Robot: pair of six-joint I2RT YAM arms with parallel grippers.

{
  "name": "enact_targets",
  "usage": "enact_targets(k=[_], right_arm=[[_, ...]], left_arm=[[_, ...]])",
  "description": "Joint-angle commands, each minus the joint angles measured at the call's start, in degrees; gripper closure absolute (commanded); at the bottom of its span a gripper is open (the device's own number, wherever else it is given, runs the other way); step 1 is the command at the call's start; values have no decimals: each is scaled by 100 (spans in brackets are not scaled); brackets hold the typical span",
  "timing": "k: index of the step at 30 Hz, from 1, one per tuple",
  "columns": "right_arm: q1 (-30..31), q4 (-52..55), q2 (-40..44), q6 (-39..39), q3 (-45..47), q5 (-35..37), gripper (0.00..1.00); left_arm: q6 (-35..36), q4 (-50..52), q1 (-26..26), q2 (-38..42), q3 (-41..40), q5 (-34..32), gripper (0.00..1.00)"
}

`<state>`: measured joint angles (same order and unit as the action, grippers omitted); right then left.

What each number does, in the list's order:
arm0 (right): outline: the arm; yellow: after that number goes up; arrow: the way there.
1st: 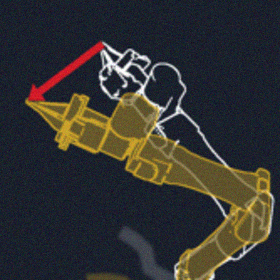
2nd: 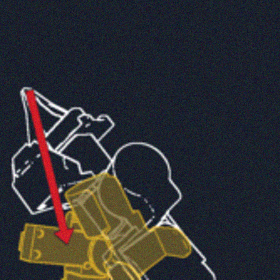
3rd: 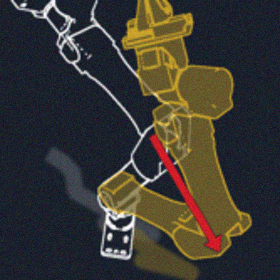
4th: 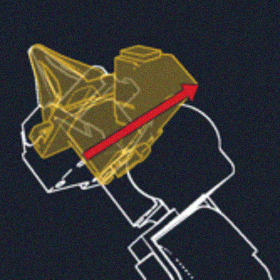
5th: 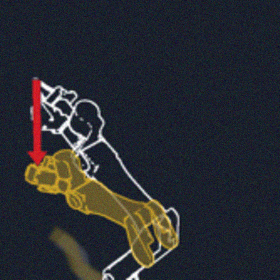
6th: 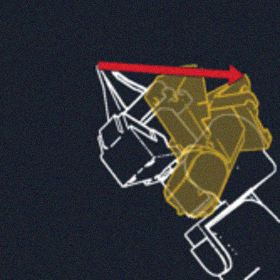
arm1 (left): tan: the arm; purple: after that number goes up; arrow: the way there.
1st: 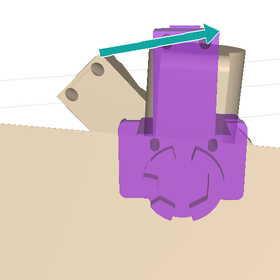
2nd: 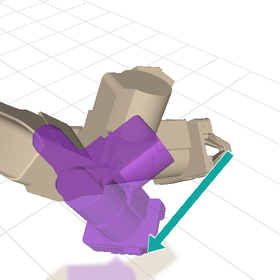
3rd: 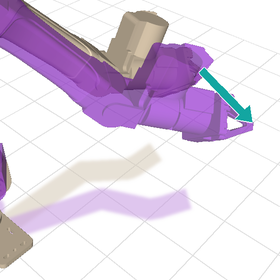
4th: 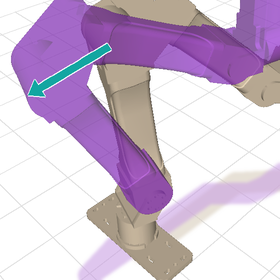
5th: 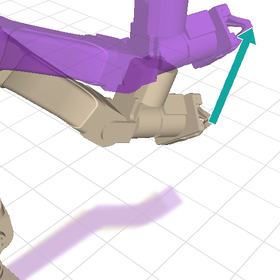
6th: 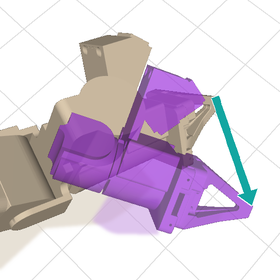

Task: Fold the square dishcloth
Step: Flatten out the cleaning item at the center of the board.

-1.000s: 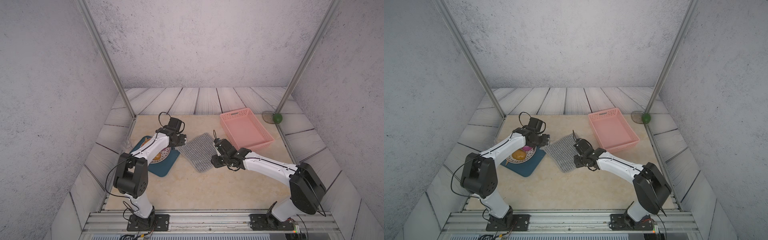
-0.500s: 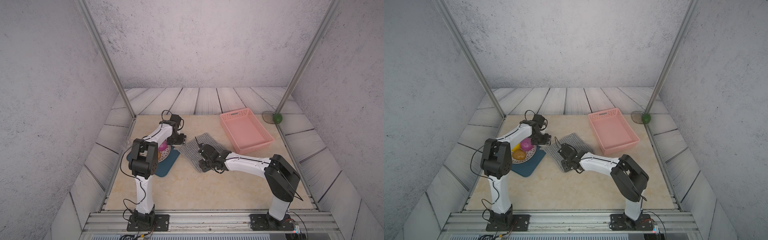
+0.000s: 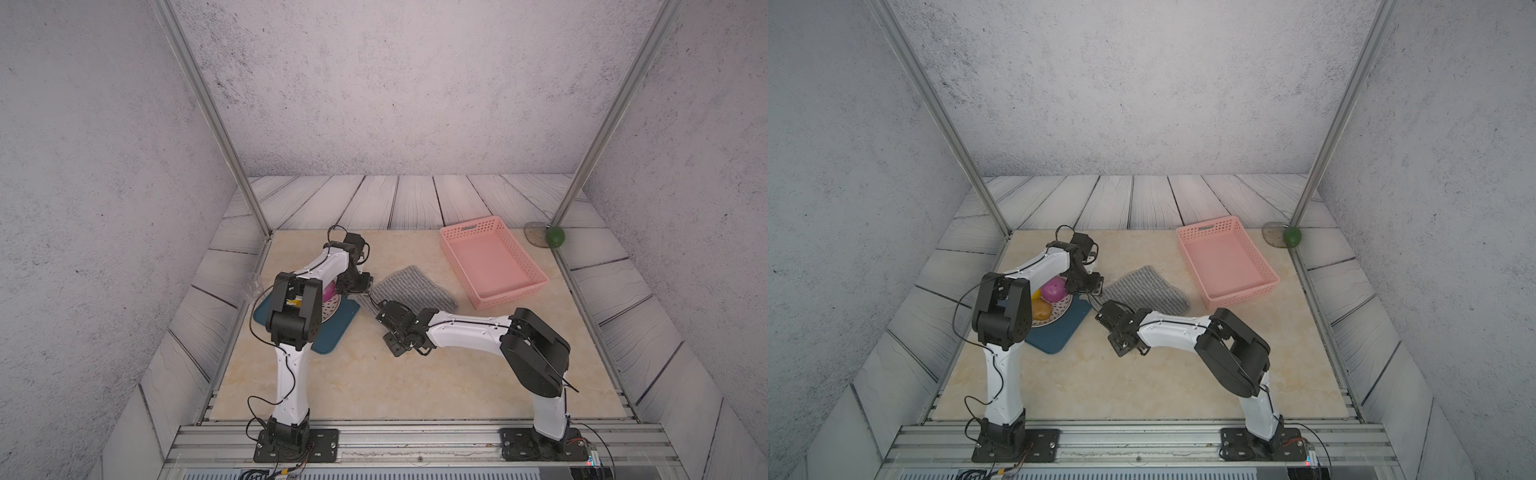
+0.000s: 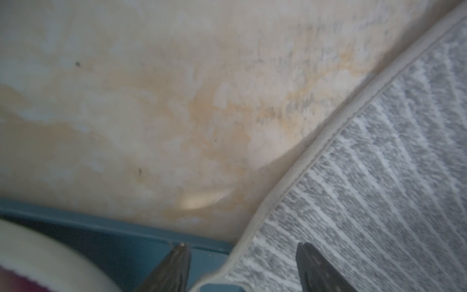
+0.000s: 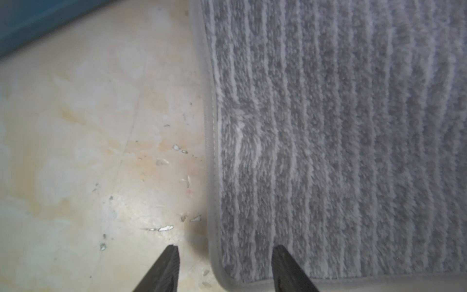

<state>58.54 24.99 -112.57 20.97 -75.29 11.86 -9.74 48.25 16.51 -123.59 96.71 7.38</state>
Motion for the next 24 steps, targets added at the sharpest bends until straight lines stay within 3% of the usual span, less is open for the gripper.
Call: enact_targets(k=[1,5,9,11,18,24], right_arm=[[7,309,-209,129,-29,297,44],[-16,403,-315,254,24,607,54],[-80,476,-233,295,104,993,90],[-181,571,-113,327,142,1228,100],[-883,719,555,-48,242,1600,100],[-1630,790,1062,-674,-315,1414,100]], left_arm=[[67,98,-7,-186,34,173,42],[14,-50,1,-146,-120,413,69],[-19,-160,1,34,-287,702,100],[-83,-307,14,240,-447,891,100],[-854,-1249,42,1226,-1071,1550,100],[-1637,-1765,63,1541,-766,1634,100]])
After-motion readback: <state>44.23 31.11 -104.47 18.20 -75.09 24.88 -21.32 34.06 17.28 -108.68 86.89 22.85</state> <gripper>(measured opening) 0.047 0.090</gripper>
